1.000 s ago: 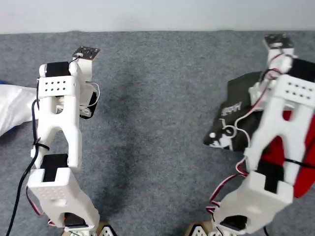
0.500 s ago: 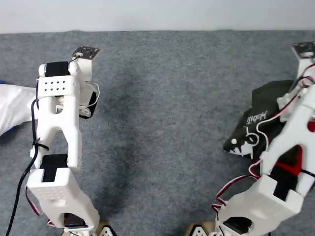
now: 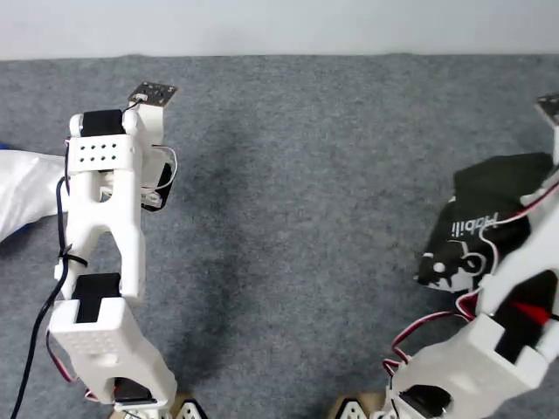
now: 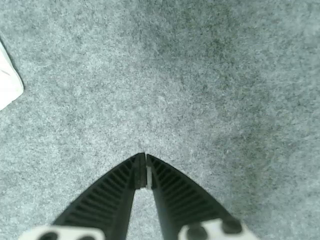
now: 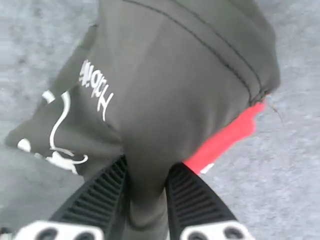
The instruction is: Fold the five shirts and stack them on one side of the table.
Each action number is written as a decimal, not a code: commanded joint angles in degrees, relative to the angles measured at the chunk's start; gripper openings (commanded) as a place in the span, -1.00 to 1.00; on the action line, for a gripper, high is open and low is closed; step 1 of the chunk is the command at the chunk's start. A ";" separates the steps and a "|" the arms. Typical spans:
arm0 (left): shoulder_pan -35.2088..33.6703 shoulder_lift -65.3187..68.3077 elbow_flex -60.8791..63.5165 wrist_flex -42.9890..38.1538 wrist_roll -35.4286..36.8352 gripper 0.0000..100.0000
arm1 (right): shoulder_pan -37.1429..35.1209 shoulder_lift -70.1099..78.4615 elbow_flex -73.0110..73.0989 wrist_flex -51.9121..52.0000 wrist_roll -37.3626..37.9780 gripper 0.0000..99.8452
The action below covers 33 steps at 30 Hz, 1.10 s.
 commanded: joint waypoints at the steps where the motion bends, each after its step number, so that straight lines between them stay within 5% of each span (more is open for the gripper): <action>1: 0.09 -2.99 -0.22 1.49 -0.35 -0.99 | 2.59 -0.57 -0.44 -4.44 2.99 -0.98; 8: 0.09 -2.99 -0.22 1.49 -0.26 -0.99 | 6.99 10.86 -0.79 -13.49 5.98 -0.95; 17: 0.09 -2.99 -0.22 1.58 -0.26 -0.99 | 8.22 7.96 -7.21 -6.11 -4.31 -0.42; 22: 0.09 -2.99 -0.22 1.58 -0.26 -0.99 | 3.21 2.68 -11.52 5.58 -4.66 -0.57; 26: 0.09 -3.16 -0.22 1.58 -0.26 -0.99 | 2.07 -0.84 -5.54 5.32 -4.40 -0.98; 33: 0.09 -2.99 -0.22 1.58 -0.26 -0.99 | -0.84 -3.82 16.44 5.23 -4.66 -0.98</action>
